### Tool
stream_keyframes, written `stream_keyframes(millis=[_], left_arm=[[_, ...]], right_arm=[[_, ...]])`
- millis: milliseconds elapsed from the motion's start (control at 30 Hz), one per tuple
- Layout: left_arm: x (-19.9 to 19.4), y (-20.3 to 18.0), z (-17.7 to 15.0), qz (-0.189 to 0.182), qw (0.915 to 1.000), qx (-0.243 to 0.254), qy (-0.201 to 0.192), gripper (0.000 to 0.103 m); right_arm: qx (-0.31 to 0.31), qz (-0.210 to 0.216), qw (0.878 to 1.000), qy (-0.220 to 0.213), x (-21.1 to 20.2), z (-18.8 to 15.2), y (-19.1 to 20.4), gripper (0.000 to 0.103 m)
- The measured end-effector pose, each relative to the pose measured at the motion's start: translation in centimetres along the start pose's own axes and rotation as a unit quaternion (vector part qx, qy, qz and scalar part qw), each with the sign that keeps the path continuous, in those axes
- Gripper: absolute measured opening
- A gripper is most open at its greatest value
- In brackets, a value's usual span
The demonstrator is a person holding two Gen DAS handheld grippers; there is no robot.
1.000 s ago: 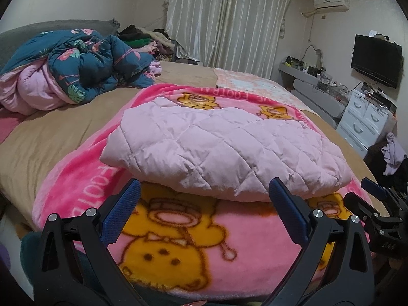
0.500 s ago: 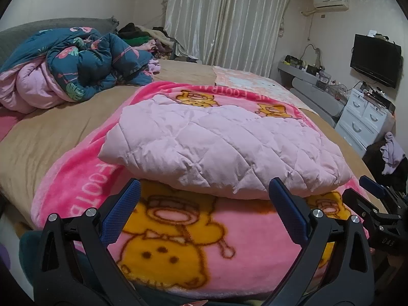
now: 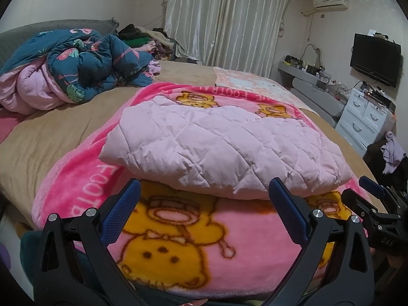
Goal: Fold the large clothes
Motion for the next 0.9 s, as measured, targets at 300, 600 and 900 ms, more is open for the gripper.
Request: stream_keyframes(millis=[300, 600, 900], left_arm=[[-0.09, -0.12, -0.08, 0.004, 1.0, 0.001, 0.0, 0.094], [-0.09, -0.04, -0.08, 0.007, 1.0, 0.004, 0.001, 0.094], [-0.09, 0.02, -0.1, 0.009, 0.9999, 0.003, 0.002, 0.094]], right_arm=[[0.004, -0.002, 1.0, 0.002, 0.07, -0.32, -0.27, 0.099], [0.004, -0.002, 1.0, 0.004, 0.23, -0.37, -0.39, 0.099], [0.005, -0.002, 1.0, 0.007, 0.36, -0.37, -0.63, 0.099]])
Point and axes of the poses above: each gripper's, at about its wrist camera, not at the fingertips, and x roughly the way its jaws point, y to its left, z to its top, the point moved 3 cm from there along x, roughly the way its jaws point, and after that the axes turned 5 degrees about -y, right-handed, at the moved point
